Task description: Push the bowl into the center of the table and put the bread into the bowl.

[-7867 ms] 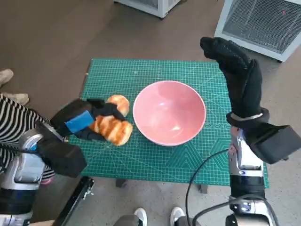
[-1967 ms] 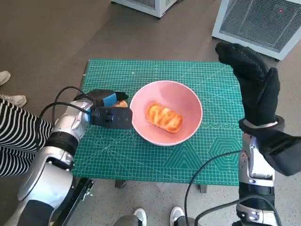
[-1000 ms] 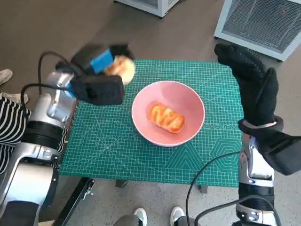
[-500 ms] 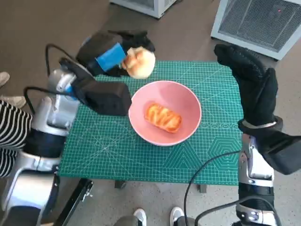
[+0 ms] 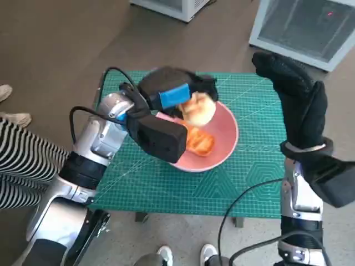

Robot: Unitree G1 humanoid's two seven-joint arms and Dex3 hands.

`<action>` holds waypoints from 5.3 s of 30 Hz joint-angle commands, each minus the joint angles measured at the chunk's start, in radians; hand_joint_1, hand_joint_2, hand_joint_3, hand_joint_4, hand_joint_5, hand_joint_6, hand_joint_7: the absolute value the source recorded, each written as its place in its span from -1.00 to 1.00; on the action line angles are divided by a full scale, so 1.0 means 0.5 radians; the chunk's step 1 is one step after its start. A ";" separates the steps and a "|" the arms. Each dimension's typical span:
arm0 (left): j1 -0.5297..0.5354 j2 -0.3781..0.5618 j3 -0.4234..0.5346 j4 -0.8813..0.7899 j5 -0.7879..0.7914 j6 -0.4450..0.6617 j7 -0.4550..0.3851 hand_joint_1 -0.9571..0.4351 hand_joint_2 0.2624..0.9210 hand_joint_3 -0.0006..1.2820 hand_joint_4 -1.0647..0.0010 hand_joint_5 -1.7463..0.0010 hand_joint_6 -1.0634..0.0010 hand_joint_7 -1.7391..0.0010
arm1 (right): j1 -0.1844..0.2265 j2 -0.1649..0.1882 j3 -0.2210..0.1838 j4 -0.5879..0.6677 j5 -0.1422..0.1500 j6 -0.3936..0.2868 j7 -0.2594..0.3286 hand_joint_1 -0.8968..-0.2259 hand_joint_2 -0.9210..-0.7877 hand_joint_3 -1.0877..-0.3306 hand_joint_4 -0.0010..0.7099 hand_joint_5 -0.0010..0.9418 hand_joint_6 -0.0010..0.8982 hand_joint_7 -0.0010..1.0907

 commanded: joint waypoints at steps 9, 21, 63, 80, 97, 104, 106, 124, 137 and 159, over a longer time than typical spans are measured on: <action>-0.064 -0.002 -0.001 0.080 -0.024 0.130 -0.225 0.14 0.72 -0.96 0.31 0.98 0.32 0.68 | 0.046 -0.020 -0.018 -0.026 0.015 0.055 -0.014 -0.63 -1.00 -0.01 -0.53 -1.00 -1.00 0.05; 0.094 -0.051 0.487 -0.011 -0.758 -0.025 -0.401 -0.13 0.73 -0.98 0.53 1.00 0.46 0.84 | 0.000 -0.020 -0.015 -0.045 -0.029 0.088 -0.066 -0.62 -1.00 -0.02 -0.56 -1.00 -1.00 0.03; 0.658 -0.438 0.966 -0.693 -1.507 -0.106 -0.068 -0.52 1.00 -0.47 0.68 1.00 1.00 0.44 | -0.111 -0.063 0.033 -0.190 -0.188 0.225 -0.246 -0.64 -1.00 -0.09 -0.50 -0.98 -0.99 0.05; 0.617 -0.466 0.981 -0.646 -1.587 -0.132 -0.144 -0.53 1.00 -0.46 0.69 0.99 1.00 0.47 | -0.152 -0.095 0.027 -0.163 -0.185 0.222 -0.239 -0.62 -1.00 -0.10 -0.51 -0.99 -0.98 0.06; 0.634 -0.513 0.979 -0.661 -1.584 -0.104 -0.109 -0.52 1.00 -0.46 0.67 0.99 1.00 0.45 | -0.142 -0.101 0.033 -0.154 -0.192 0.207 -0.232 -0.59 -1.00 -0.10 -0.51 -0.99 -0.99 0.07; 0.659 -0.523 0.969 -0.717 -1.594 -0.052 -0.091 -0.52 1.00 -0.47 0.67 0.99 1.00 0.45 | -0.141 -0.099 0.035 -0.148 -0.188 0.206 -0.229 -0.57 -1.00 -0.10 -0.51 -0.99 -1.00 0.07; 0.663 -0.526 0.967 -0.727 -1.593 -0.039 -0.085 -0.52 1.00 -0.48 0.67 0.99 1.00 0.45 | -0.142 -0.098 0.037 -0.148 -0.188 0.206 -0.229 -0.57 -1.00 -0.10 -0.51 -0.99 -1.00 0.06; 0.708 -0.510 0.971 -0.793 -1.604 0.014 -0.088 -0.50 1.00 -0.53 0.70 0.99 1.00 0.48 | -0.135 -0.089 0.044 -0.163 -0.187 0.233 -0.240 -0.59 -1.00 -0.10 -0.51 -0.99 -1.00 0.05; 0.727 -0.512 0.988 -0.814 -1.637 0.025 -0.097 -0.43 0.98 -0.66 0.70 0.99 1.00 0.49 | -0.117 -0.076 0.054 -0.161 -0.184 0.222 -0.244 -0.61 -1.00 -0.10 -0.51 -0.99 -1.00 0.05; 0.708 -0.556 1.043 -0.646 -1.653 -0.209 -0.126 0.17 0.94 -0.76 0.54 0.95 1.00 0.30 | -0.096 -0.065 0.056 -0.144 -0.170 0.219 -0.243 -0.60 -1.00 -0.10 -0.51 -1.00 -1.00 0.04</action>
